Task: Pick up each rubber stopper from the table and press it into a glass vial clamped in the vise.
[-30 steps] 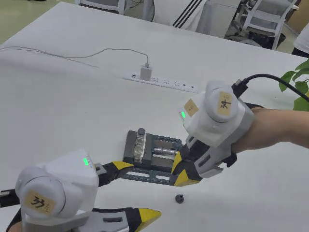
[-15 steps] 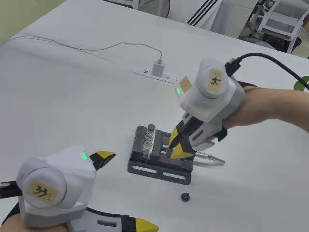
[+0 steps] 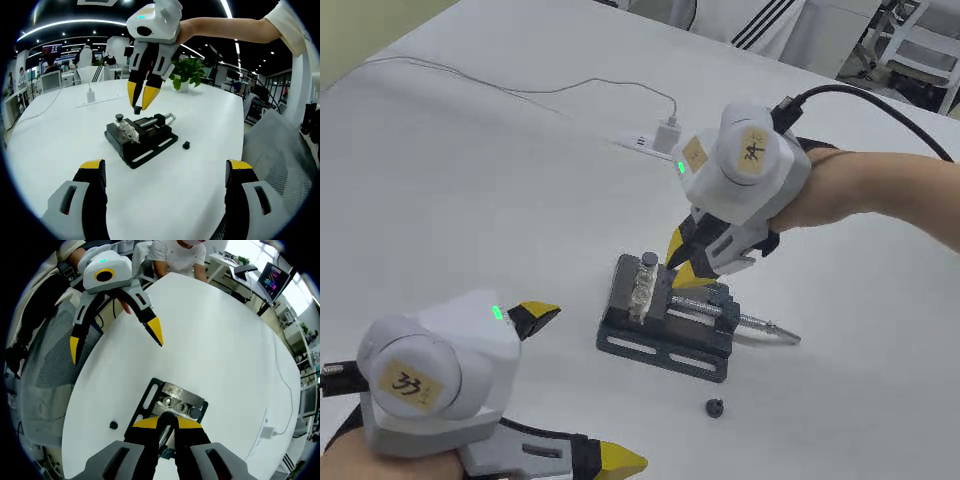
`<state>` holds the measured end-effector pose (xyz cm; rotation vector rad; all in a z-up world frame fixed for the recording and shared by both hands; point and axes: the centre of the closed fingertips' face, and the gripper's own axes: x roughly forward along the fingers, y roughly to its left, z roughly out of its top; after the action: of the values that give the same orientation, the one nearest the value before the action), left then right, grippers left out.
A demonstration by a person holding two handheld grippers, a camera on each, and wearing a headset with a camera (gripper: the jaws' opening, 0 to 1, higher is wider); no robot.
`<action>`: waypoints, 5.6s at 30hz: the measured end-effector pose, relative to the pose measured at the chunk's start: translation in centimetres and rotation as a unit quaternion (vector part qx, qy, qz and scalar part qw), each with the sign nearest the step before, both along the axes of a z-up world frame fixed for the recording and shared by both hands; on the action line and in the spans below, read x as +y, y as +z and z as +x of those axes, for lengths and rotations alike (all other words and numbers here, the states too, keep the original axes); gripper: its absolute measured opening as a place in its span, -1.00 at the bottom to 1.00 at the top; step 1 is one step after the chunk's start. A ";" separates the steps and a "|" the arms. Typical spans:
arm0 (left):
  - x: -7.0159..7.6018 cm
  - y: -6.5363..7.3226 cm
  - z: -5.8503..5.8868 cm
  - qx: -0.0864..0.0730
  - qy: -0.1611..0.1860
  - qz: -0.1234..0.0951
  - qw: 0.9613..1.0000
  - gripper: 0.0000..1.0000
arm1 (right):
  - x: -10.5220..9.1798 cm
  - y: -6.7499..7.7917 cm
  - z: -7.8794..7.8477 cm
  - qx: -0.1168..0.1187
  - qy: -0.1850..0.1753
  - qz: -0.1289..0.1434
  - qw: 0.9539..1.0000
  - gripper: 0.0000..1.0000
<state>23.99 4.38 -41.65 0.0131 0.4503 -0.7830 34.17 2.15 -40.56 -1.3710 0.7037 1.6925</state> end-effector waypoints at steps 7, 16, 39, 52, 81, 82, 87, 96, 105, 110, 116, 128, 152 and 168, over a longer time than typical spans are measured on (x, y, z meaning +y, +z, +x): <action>0.2 0.0 0.3 0.000 0.007 -0.001 1.000 0.98 | 0.4 -0.5 1.2 -0.015 0.027 -0.013 0.999 -0.86; 0.2 -0.3 0.1 0.003 0.007 0.000 1.000 0.97 | 1.3 -1.5 1.6 -0.017 0.024 -0.025 0.999 -0.86; 0.4 -1.1 -0.4 0.017 0.011 -0.005 1.000 0.97 | 1.5 -2.8 1.8 -0.013 -0.007 -0.052 0.999 -0.87; 0.2 -1.2 -0.4 0.018 0.008 -0.009 1.000 0.95 | 1.6 -3.0 1.8 -0.015 -0.058 -0.066 0.996 -0.89; -0.8 -0.9 -0.3 0.017 0.001 -0.019 1.000 0.94 | 1.4 -2.9 1.8 -0.024 -0.233 -0.011 0.972 -0.90; -0.7 -0.9 -0.3 0.017 0.001 -0.019 1.000 0.94 | 1.4 -2.9 1.8 -0.026 -0.232 -0.008 0.972 -0.90; -0.5 -0.9 -0.5 0.018 0.002 -0.017 1.000 0.94 | 1.5 -2.8 1.7 -0.032 -0.235 0.000 0.972 -0.90; 0.1 -0.7 -0.2 0.016 0.006 -0.015 1.000 0.92 | 1.7 -2.7 1.7 -0.018 -0.212 0.011 0.977 -0.86; 0.3 -0.7 -0.3 0.018 0.004 -0.015 1.000 0.92 | 2.0 -2.6 1.6 -0.017 -0.184 0.029 0.982 -0.85; 0.2 -0.6 -0.4 0.017 0.003 -0.015 1.000 0.91 | 2.1 -2.6 1.6 -0.020 -0.177 0.031 0.983 -0.83; 0.2 -0.6 -0.4 0.018 0.001 -0.014 1.000 0.91 | 2.2 -2.6 1.6 -0.015 -0.184 0.037 0.982 -0.75; 0.7 -0.7 0.1 0.018 0.008 -0.016 1.000 0.91 | 2.2 -0.5 2.2 0.038 -0.164 0.036 0.985 -0.77; 0.8 -2.0 0.2 0.033 0.018 -0.025 0.999 0.90 | 2.1 -2.1 1.1 0.094 -0.184 -0.005 0.978 -1.00; 0.8 -2.2 0.3 0.037 0.021 -0.032 0.999 0.89 | 2.1 -2.4 0.5 0.063 -0.125 -0.051 0.989 -1.00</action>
<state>24.25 5.17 -43.83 -0.0854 0.4944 -0.7574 34.71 4.27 -42.98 -1.1940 1.0031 1.5694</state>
